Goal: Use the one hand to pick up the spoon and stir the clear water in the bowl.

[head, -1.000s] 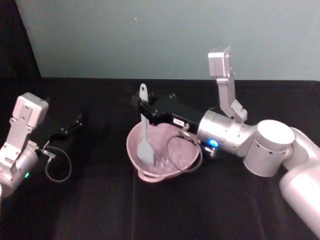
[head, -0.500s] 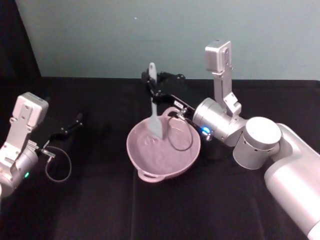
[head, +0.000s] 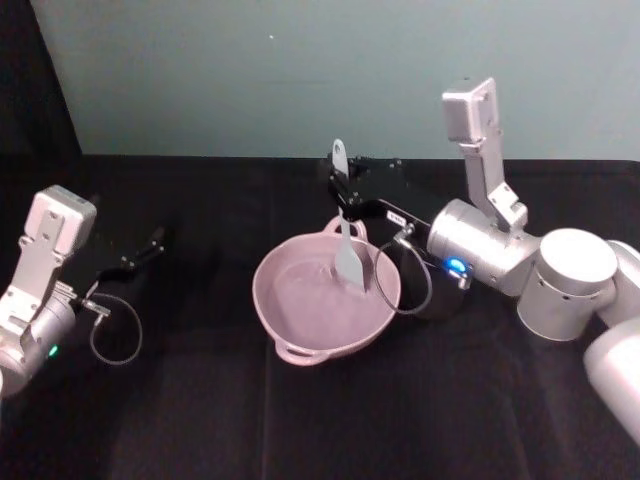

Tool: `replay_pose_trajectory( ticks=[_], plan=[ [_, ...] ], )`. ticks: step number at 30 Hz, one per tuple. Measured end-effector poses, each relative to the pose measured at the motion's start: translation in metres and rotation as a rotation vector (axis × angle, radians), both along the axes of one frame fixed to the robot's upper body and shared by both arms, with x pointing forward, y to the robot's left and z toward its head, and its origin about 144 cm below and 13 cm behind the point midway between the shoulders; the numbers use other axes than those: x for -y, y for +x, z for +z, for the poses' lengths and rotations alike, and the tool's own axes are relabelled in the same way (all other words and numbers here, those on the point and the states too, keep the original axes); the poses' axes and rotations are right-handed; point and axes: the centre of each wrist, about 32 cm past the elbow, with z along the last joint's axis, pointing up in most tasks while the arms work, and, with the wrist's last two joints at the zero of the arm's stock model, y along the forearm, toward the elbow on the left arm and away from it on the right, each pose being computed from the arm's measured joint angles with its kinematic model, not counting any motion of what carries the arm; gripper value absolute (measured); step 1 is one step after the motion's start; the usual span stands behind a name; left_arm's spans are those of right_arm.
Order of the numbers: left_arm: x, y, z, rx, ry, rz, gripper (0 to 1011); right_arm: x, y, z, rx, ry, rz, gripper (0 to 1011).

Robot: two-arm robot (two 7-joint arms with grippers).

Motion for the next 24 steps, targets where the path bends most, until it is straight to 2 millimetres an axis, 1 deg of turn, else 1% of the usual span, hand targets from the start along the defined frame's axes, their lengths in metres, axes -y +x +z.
replay_pose_trajectory(
  ticks=[6,12,18,19,24],
  plan=[
    [0.000,0.000,0.000,0.000,0.000,0.000,1011,0.007,-0.013,0.003,-0.027,0.043,0.076,121],
    [0.000,0.000,0.000,0.000,0.000,0.000,1011,0.002,-0.017,0.002,-0.061,0.065,0.135,121],
    [0.000,0.000,0.000,0.000,0.000,0.000,1011,-0.013,-0.008,-0.006,-0.095,0.089,0.162,121],
    [0.000,0.000,0.000,0.000,0.000,0.000,1011,-0.018,-0.005,-0.008,-0.095,0.095,0.158,121],
    [0.000,0.000,0.000,0.000,0.000,0.000,1011,-0.030,0.008,-0.013,-0.083,0.119,0.115,121]
  ],
)
